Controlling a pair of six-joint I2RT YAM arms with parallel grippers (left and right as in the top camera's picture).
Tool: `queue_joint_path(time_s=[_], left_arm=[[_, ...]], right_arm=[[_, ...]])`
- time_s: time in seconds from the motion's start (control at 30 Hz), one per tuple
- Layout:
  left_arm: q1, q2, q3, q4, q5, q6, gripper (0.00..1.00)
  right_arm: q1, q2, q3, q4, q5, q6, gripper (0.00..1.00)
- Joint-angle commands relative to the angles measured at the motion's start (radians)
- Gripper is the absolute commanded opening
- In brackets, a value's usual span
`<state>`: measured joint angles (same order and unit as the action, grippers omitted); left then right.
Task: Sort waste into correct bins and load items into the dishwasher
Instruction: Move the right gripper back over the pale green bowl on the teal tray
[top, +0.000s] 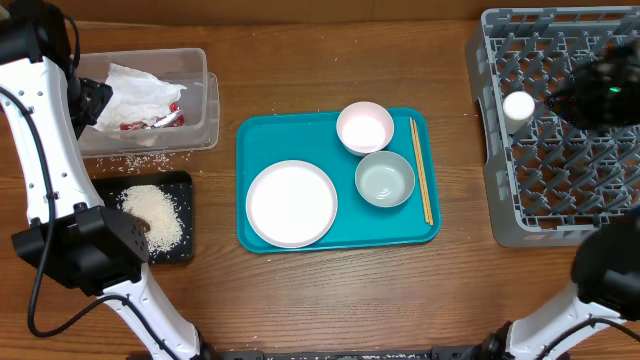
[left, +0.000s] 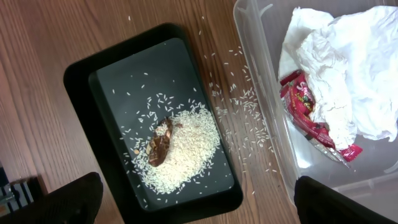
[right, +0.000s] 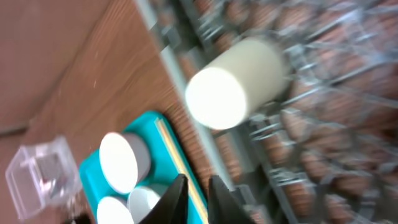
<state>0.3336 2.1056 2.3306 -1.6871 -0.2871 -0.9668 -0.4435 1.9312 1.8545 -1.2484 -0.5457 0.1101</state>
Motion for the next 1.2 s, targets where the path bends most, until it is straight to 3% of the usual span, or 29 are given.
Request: queue_joint_path(time_s=[0.0, 0.17, 0.3, 0.47, 0.63, 1.17], left_arm=[[-0.007, -0.019, 0.0, -0.003, -0.007, -0.013, 1.0], [-0.007, -0.019, 0.0, -0.003, -0.007, -0.013, 1.0], [-0.007, -0.019, 0.0, -0.003, -0.007, -0.013, 1.0], [-0.007, -0.019, 0.0, -0.003, -0.007, -0.013, 1.0], [-0.007, -0.019, 0.0, -0.003, -0.007, -0.013, 1.0], [-0.007, -0.019, 0.0, -0.003, -0.007, -0.013, 1.0]], right_arm=[[0.105, -0.032, 0.004, -0.023, 0.003, -0.014, 0.13], [0.216, -0.043, 0.003, -0.033, 0.149, -0.01, 0.2], [0.277, -0.029, 0.003, -0.044, 0.305, 0.062, 0.08], [0.339, -0.021, 0.003, -0.053, 0.362, 0.061, 0.08], [0.341, -0.016, 0.003, 0.084, 0.612, 0.135, 0.08], [0.246, 0.165, 0.003, 0.283, 0.649, 0.134, 0.04]])
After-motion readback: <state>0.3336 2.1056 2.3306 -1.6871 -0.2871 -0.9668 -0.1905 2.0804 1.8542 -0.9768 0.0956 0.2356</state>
